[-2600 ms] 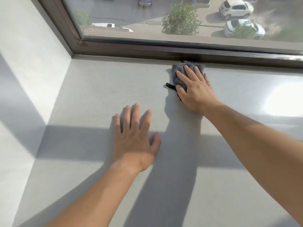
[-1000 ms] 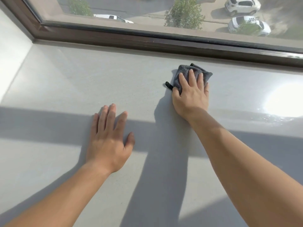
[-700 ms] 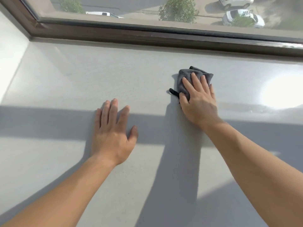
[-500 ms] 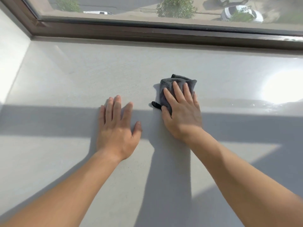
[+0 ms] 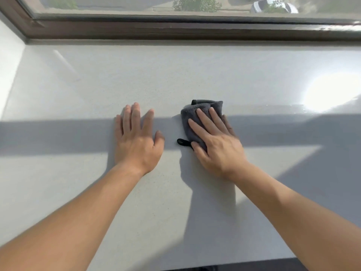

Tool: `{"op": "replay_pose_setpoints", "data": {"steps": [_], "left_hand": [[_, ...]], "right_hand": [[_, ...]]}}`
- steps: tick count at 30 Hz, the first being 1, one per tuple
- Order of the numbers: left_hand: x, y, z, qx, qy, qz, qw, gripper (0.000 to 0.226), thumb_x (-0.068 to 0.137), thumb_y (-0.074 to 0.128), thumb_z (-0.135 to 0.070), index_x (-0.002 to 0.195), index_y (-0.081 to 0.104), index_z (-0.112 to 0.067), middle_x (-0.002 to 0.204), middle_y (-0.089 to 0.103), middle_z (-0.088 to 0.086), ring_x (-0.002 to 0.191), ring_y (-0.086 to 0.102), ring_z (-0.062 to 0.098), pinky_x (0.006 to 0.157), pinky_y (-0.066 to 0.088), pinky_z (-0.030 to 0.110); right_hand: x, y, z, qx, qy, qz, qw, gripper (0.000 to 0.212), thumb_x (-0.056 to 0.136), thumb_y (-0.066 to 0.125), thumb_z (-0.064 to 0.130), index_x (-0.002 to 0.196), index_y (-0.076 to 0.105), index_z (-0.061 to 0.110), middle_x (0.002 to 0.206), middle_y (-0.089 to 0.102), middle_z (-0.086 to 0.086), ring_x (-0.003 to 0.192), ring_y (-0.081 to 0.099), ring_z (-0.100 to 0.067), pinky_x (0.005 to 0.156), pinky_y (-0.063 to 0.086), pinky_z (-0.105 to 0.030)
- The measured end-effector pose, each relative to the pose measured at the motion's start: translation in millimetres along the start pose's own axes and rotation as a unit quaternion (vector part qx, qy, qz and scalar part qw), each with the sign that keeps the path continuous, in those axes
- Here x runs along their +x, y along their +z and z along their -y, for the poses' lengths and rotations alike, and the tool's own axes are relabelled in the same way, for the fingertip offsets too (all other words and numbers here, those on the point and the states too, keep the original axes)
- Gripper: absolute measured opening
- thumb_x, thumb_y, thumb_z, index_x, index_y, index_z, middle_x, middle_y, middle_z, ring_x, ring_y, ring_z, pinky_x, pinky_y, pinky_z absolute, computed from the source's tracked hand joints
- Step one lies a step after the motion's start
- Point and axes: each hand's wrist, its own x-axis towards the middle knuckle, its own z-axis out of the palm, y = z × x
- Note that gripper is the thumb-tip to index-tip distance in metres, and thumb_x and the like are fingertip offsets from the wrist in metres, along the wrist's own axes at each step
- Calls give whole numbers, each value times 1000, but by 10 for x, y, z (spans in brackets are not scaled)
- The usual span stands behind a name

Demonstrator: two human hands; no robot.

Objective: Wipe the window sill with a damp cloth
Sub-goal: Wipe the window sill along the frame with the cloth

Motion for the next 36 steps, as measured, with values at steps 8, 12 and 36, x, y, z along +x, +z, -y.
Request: {"op": "replay_pose_setpoints", "data": {"steps": [8, 12, 36], "left_hand": [[-38, -39, -24, -100, 12, -57, 993, 42, 92, 47, -32, 131, 50, -16, 147, 41, 9, 143, 27, 26, 124, 1, 48], [-171, -107, -59, -138, 5, -91, 986, 29, 92, 47, -26, 115, 62, -14, 128, 59, 4, 130, 45, 23, 123, 6, 46], [-1304, 66, -166, -6, 63, 13, 998, 61, 98, 17, -50, 149, 31, -19, 165, 12, 13, 153, 0, 25, 122, -4, 52]], "right_hand": [[57, -6, -85, 13, 182, -48, 982, 61, 95, 35, 50, 154, 33, 33, 167, 18, 2, 155, 3, -26, 125, 1, -46], [-637, 118, 328, -2, -13, -15, 1000, 59, 95, 41, 46, 151, 42, 28, 164, 29, -1, 154, 14, -29, 124, 11, -50], [-1761, 172, 615, -4, 75, -24, 997, 60, 96, 40, 46, 153, 39, 25, 166, 24, -4, 155, 9, -30, 123, 14, -53]]}}
